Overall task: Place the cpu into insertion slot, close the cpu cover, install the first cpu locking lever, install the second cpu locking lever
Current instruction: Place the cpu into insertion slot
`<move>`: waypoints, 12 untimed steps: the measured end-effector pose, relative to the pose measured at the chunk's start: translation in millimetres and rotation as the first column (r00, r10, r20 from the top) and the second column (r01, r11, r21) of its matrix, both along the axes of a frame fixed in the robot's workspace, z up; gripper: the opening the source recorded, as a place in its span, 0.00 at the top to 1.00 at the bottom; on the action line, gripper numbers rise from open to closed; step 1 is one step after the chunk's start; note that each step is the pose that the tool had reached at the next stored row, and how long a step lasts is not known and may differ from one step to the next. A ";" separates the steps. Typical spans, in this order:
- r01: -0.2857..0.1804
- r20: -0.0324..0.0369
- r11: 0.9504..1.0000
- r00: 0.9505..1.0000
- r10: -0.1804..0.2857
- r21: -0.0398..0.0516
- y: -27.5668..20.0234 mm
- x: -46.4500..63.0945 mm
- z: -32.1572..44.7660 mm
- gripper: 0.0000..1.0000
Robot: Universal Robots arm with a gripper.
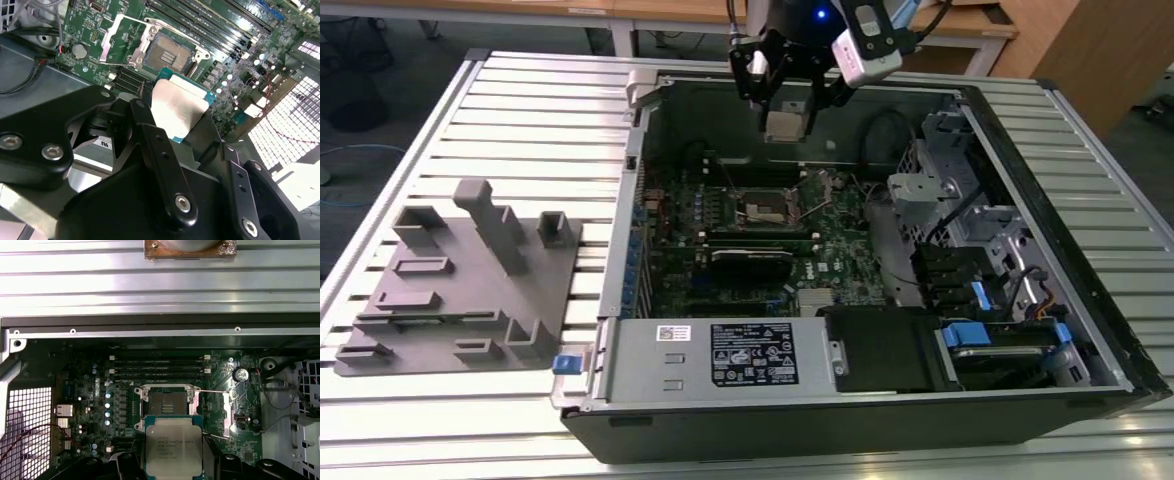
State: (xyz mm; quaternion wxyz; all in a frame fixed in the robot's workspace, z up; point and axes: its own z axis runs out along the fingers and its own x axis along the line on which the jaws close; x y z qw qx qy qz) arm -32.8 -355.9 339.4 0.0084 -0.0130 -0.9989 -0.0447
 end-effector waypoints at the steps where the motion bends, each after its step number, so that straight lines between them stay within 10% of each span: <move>1: 0.000 0.000 1.000 1.000 0.000 0.000 0.0 0.0 0.0 0.46; 12: 0.000 0.000 1.000 1.000 0.000 0.000 0.0 0.0 -3.4 0.46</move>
